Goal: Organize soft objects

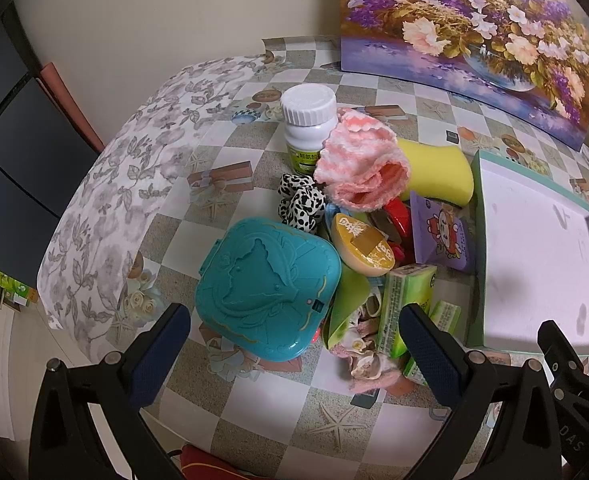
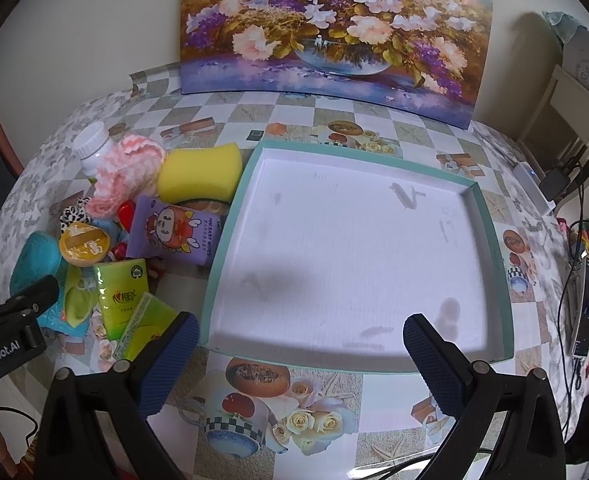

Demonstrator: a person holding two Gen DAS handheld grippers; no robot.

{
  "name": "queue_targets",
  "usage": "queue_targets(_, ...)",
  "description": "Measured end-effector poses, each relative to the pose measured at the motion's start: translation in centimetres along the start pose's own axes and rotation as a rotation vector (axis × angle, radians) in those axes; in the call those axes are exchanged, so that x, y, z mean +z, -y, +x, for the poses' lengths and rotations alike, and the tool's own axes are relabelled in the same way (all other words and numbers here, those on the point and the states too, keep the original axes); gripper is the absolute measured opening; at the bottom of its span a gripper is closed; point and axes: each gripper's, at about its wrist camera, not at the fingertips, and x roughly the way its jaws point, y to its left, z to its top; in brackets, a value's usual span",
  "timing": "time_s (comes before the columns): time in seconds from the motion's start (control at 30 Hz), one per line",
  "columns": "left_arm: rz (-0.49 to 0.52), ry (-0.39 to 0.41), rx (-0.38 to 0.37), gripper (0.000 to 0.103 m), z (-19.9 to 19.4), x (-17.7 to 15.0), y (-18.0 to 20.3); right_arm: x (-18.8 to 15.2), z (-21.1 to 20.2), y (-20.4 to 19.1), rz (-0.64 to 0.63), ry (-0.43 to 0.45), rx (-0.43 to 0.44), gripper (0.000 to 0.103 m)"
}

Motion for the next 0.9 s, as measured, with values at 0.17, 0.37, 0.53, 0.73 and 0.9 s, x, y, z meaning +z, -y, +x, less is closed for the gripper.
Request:
queue_targets(0.17, -0.001, -0.001, 0.0, 0.103, 0.0, 0.0, 0.0, 0.0, 0.0, 0.0, -0.001, -0.002, 0.0, 0.103)
queue_targets(0.37, -0.004, -0.009, -0.007, 0.103, 0.2, 0.0, -0.1, 0.0, 0.1, 0.0, -0.002, -0.005, 0.001, 0.103)
queue_targets(0.53, -0.021, -0.023, -0.035, 0.103, 0.4, 0.0, -0.5, 0.0, 0.0, 0.0, -0.003, 0.0, 0.009, 0.103)
queue_targets(0.73, -0.042, -0.044, -0.109, 0.103, 0.4, 0.1, -1.2, 0.1, -0.3, 0.0, 0.0, 0.014, 0.032, 0.103)
queue_targets(0.9, -0.035, -0.064, -0.115, 0.103, 0.3, 0.2, -1.4, 0.2, -0.6, -0.5, -0.009, 0.022, 0.081, 0.103)
